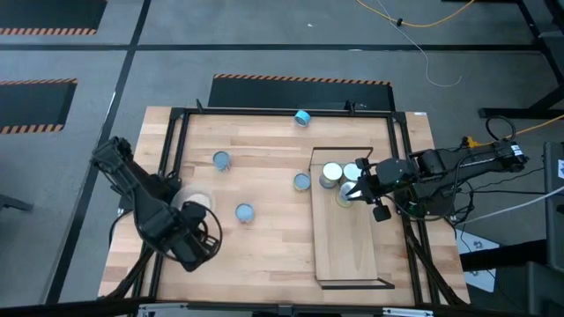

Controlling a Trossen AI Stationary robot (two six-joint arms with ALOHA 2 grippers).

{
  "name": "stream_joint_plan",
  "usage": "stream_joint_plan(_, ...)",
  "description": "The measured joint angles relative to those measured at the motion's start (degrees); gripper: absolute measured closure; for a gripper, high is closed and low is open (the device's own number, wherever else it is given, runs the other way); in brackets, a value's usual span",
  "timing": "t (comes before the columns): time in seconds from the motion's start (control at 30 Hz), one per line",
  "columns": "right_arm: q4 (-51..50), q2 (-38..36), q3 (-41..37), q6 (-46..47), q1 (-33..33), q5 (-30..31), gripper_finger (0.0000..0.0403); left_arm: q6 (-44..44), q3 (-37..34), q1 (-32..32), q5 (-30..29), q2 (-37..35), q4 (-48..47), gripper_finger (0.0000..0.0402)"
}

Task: Pick and place cans onto a shelf
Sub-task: Put the orange can onto the shelf aligned with the light blue can

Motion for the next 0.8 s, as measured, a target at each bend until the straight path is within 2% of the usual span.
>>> stream_joint_plan(0.13,0.0,0.0,0.0,0.0,0.0,0.0,0.0335,-3.7,-2.5,-0.5,3.7,0.1,2.1,0.0336)
stream_joint_plan(0.4,0.0,0.0,0.0,0.0,0.0,0.0,0.0335,-9.4,-7.6,-0.5,6.4,0.2,5.8,0.0290)
stream_joint_plan(0.6,0.0,0.0,0.0,0.0,0.0,0.0,0.0335,-14.3,-11.8,-0.4,8.3,0.2,6.6,0.0288)
stream_joint_plan(0.8,0.0,0.0,0.0,0.0,0.0,0.0,0.0335,-14.7,-14.7,-0.4,8.0,0.2,13.0,0.0289)
